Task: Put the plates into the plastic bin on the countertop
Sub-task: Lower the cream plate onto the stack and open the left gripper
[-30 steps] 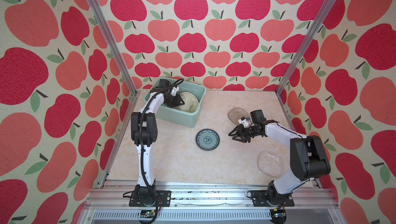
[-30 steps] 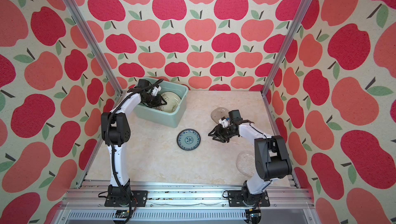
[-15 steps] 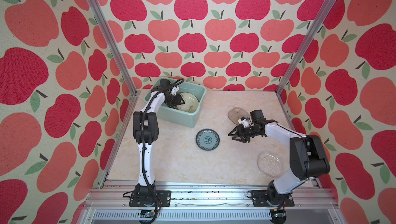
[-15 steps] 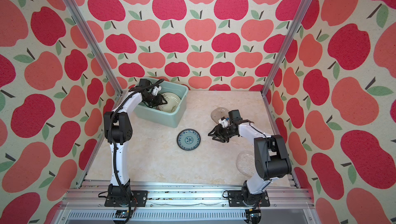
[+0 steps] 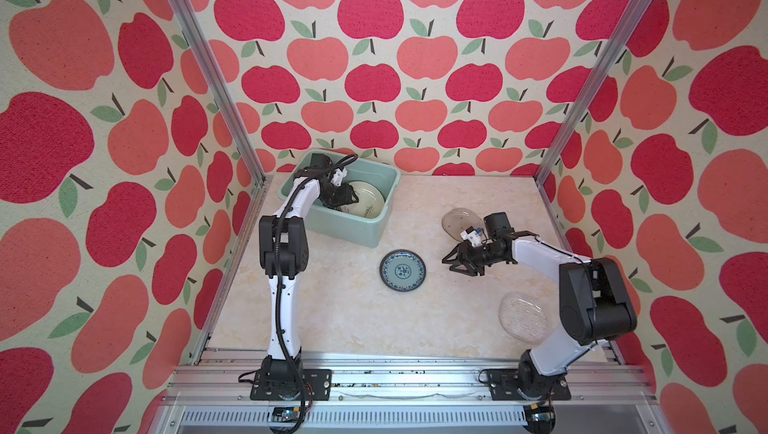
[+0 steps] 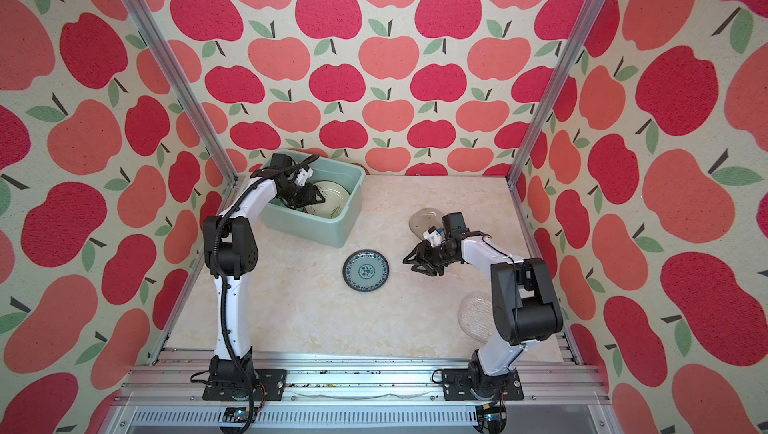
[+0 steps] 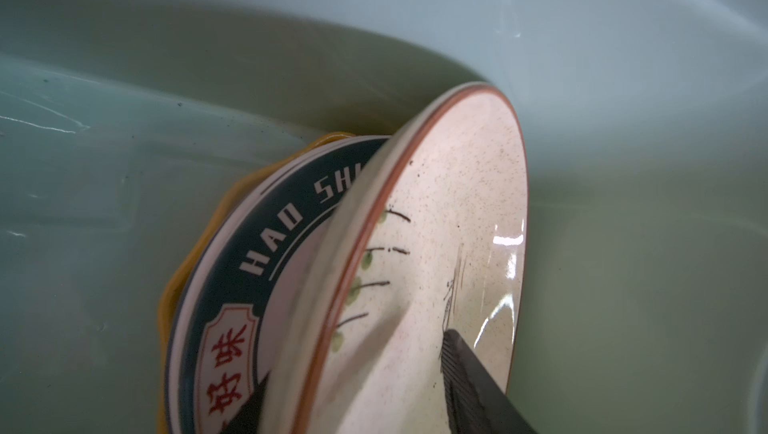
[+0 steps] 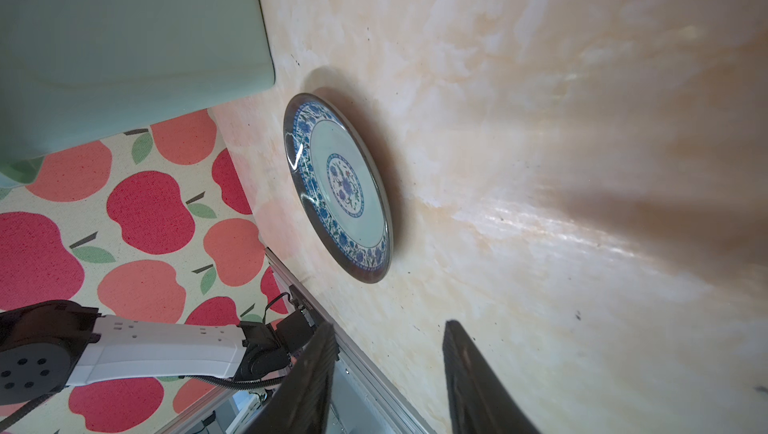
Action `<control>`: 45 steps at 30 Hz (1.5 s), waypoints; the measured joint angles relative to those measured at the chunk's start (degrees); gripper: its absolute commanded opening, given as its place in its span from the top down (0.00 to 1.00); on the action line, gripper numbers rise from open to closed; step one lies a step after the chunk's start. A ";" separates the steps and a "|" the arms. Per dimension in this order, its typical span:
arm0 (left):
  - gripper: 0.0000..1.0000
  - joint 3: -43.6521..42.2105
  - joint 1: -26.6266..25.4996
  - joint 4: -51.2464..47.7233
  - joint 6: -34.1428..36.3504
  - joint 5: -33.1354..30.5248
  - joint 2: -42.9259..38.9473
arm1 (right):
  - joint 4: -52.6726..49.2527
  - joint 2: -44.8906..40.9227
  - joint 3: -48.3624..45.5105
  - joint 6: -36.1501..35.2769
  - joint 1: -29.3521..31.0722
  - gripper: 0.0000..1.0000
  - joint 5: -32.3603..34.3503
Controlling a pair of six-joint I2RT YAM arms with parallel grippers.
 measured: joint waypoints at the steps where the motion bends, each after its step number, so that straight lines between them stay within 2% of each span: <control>1: 0.42 0.02 0.00 -0.09 0.20 -0.17 0.28 | 0.00 0.15 0.07 0.00 0.00 0.54 -0.04; 7: 0.30 0.02 0.00 -0.33 0.98 -0.52 1.90 | 0.20 1.14 0.22 0.00 0.00 0.55 -0.42; 12: 0.15 0.57 -0.07 -0.20 1.51 -0.26 1.97 | 0.42 1.49 0.76 0.00 0.00 0.55 -0.59; 21: 0.00 0.79 -0.37 0.66 1.86 0.09 1.95 | 0.57 3.15 1.22 0.02 0.15 0.55 -0.63; 27: 0.01 -2.49 -0.44 3.45 1.42 -1.86 -0.31 | 0.57 3.37 1.88 0.00 0.61 0.54 -0.59; 36: 0.01 -11.67 -0.37 9.84 -2.03 -7.15 -10.56 | -1.22 2.36 1.88 -0.28 0.76 0.48 2.03; 45: 0.01 -12.48 -0.59 11.43 -3.45 -9.97 -15.63 | -5.44 -4.20 2.56 -1.73 0.76 0.44 7.39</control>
